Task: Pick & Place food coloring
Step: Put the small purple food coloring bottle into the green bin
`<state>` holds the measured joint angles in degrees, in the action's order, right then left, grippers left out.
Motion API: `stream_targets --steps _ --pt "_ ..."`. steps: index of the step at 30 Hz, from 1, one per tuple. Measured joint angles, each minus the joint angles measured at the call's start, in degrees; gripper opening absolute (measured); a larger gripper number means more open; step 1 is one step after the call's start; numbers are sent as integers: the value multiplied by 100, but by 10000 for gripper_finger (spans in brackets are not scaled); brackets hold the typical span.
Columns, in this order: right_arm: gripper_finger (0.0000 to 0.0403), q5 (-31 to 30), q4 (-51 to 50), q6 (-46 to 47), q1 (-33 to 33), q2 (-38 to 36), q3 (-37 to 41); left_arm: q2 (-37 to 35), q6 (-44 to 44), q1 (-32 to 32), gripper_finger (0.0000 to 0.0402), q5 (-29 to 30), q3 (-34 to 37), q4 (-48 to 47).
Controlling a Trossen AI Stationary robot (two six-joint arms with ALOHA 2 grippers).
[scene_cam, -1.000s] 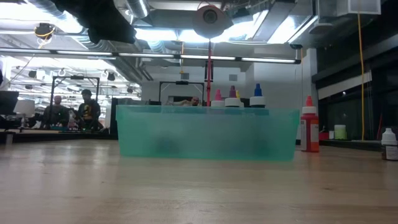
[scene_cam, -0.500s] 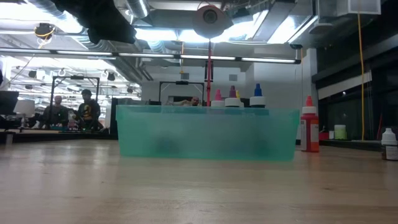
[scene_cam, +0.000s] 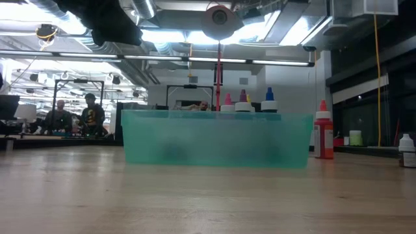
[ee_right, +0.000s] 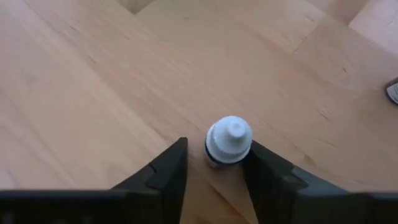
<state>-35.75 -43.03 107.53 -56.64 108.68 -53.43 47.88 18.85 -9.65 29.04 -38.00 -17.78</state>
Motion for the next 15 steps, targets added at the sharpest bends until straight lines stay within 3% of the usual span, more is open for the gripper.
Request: stream_targets --steps 9,15 --pt "99 0 11 4 -7 1 -16 0 0 0 145 2 0 0" --pt "86 96 -301 4 2 26 -271 0 4 0 145 4 0 0"
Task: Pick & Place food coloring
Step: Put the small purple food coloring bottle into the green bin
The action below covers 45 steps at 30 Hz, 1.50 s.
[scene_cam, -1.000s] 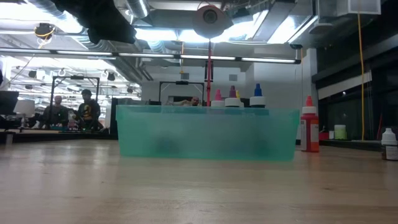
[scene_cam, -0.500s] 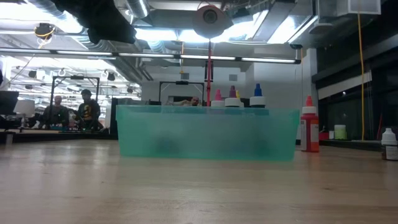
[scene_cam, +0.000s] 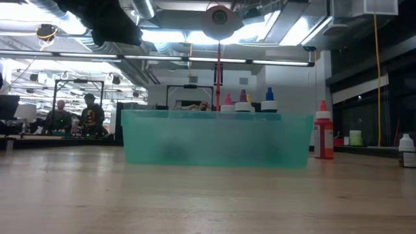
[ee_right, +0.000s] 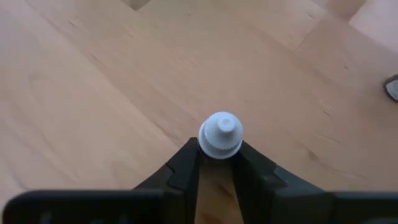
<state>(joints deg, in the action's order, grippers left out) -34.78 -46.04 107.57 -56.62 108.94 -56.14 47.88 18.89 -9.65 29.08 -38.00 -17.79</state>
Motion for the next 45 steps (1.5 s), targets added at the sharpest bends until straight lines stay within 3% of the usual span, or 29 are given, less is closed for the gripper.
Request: stream_targets --steps 11,17,23,28,33,39,45 --pt "84 -1 -316 -482 110 7 -754 2 295 0 145 -236 -26 -11" --pt "84 -94 -497 -1158 300 -351 -1262 130 310 180 145 -1142 -475 -101" --pt "84 -68 -509 -2405 865 -1321 -1370 803 -156 692 147 -2185 -1444 -867" --pt "84 519 -267 -4137 1698 -2188 -1375 1383 -987 885 167 -2732 -2209 -1233" --pt "84 944 101 -5828 2568 -2700 -1377 1839 -1631 1011 216 -3355 -2673 -1289" --pt "84 2161 759 -7260 3564 -2783 -1379 2326 -2151 1067 268 -4023 -3148 -1291" --pt "84 2411 1439 -8131 4239 -2755 -1379 2831 -2399 1064 273 -4143 -3523 -1292"
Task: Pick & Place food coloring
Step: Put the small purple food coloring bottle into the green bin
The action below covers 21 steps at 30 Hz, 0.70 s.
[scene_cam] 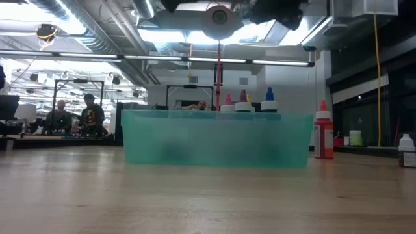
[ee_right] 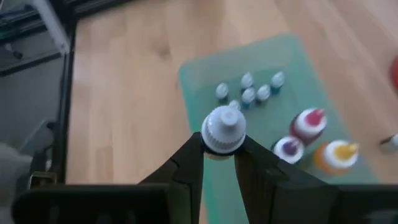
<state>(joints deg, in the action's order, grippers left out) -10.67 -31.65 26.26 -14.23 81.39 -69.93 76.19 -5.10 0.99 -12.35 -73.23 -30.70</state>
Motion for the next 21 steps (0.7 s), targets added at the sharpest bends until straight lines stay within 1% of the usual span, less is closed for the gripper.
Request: stream_targets --steps 4,8,15,21 --pt "84 22 264 -409 337 -1 0 319 -94 0 262 1 -266 28" --pt "84 32 331 -675 536 -1 0 661 -210 25 250 19 -554 11" --pt "84 31 327 -975 659 -1 0 1294 -305 159 226 -29 -1114 108" --pt "84 30 313 -1164 681 -1 0 1683 -314 313 201 -92 -1533 94"
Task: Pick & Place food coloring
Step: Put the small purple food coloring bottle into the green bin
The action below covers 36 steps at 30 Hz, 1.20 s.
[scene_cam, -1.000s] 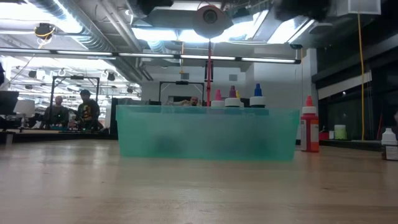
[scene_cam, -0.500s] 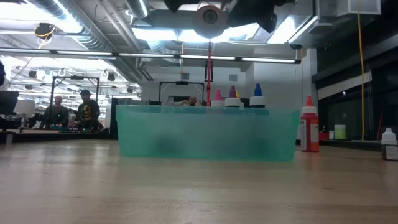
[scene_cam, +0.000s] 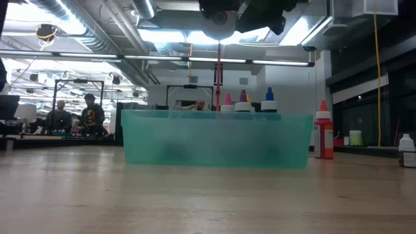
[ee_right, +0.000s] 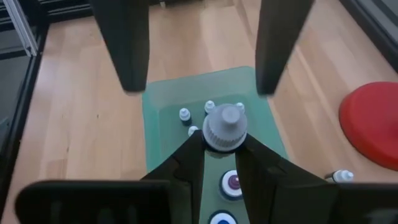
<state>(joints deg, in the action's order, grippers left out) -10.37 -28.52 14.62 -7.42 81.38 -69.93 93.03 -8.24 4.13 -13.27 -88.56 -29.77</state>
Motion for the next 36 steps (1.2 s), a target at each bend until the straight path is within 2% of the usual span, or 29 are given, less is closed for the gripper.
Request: stream_targets --steps 4,36 --pt "84 -4 -6 -129 19 0 0 138 36 83 188 -194 -103 3" --pt "84 -22 -57 -442 19 0 0 315 -3 163 106 -222 -117 123"
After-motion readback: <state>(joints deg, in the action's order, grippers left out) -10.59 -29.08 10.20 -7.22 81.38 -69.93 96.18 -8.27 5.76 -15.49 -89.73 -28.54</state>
